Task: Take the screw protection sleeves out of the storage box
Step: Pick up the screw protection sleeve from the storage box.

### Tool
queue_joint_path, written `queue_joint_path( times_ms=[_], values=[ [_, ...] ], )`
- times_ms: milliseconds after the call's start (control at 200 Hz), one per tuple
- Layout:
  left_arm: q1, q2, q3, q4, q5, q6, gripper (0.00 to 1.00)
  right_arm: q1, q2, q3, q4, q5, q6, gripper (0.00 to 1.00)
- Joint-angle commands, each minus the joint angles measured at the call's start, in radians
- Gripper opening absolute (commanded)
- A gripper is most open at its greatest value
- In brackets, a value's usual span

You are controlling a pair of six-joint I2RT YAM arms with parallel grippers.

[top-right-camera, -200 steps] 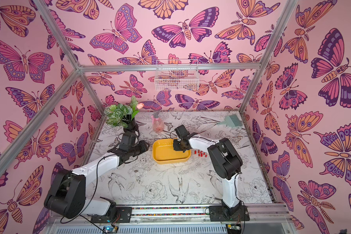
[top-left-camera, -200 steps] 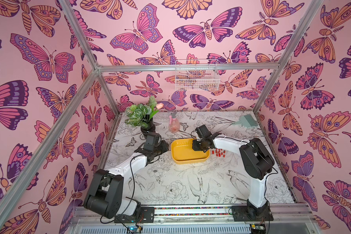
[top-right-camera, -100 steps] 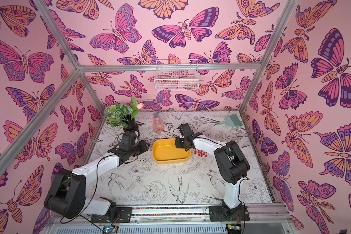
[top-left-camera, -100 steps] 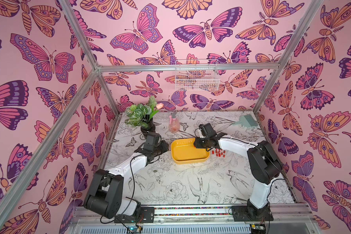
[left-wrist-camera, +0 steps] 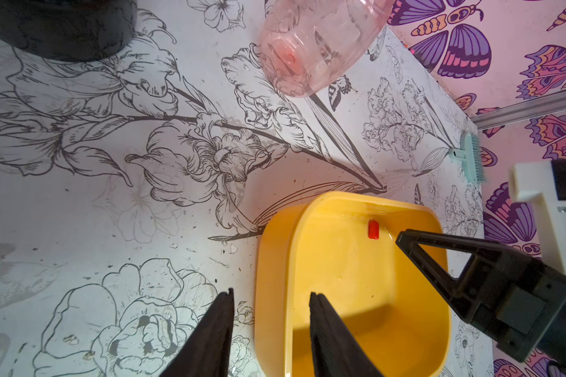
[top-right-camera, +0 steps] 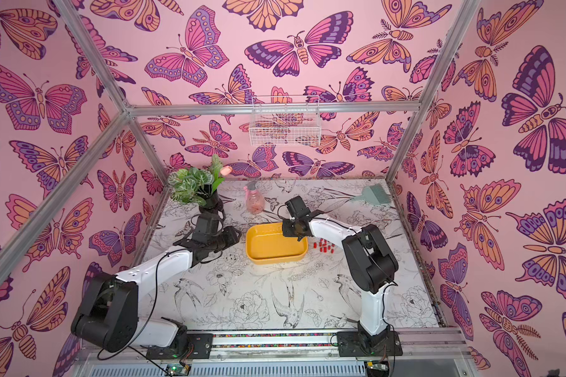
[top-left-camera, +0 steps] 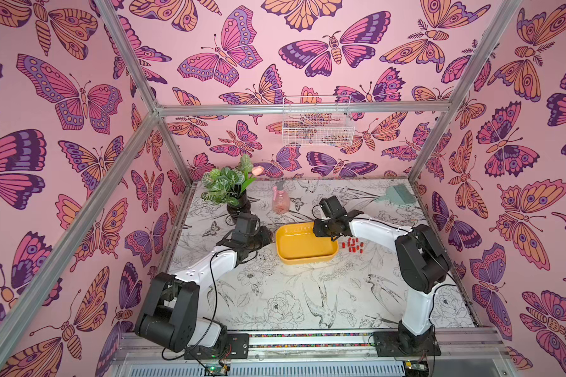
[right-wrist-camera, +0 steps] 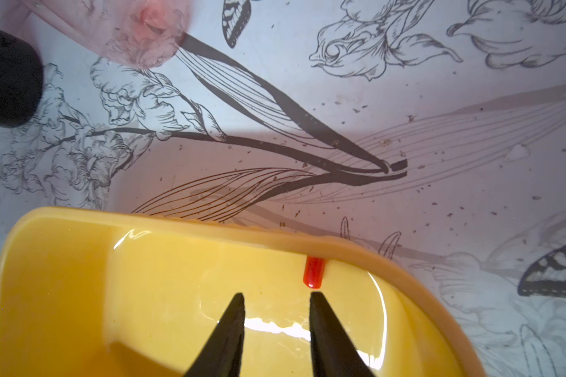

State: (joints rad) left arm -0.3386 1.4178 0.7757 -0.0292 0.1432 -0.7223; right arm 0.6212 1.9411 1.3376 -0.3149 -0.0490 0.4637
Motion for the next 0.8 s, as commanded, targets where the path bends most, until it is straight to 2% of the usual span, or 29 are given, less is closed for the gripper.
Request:
queue_joint_path(
  times_ms=[0, 366, 796],
  values=[
    [0.009, 0.003, 0.015, 0.006, 0.015, 0.012, 0.43, -0.006, 0.048, 0.041, -0.089, 0.053, 0.000, 0.37],
    [0.008, 0.005, 0.017, 0.008, 0.016, 0.014, 0.43, 0.018, 0.067, 0.106, -0.206, 0.219, 0.025, 0.36],
    [0.008, 0.001, 0.014, 0.005, 0.016, 0.012, 0.43, 0.018, 0.143, 0.178, -0.268, 0.218, 0.037, 0.32]
  ],
)
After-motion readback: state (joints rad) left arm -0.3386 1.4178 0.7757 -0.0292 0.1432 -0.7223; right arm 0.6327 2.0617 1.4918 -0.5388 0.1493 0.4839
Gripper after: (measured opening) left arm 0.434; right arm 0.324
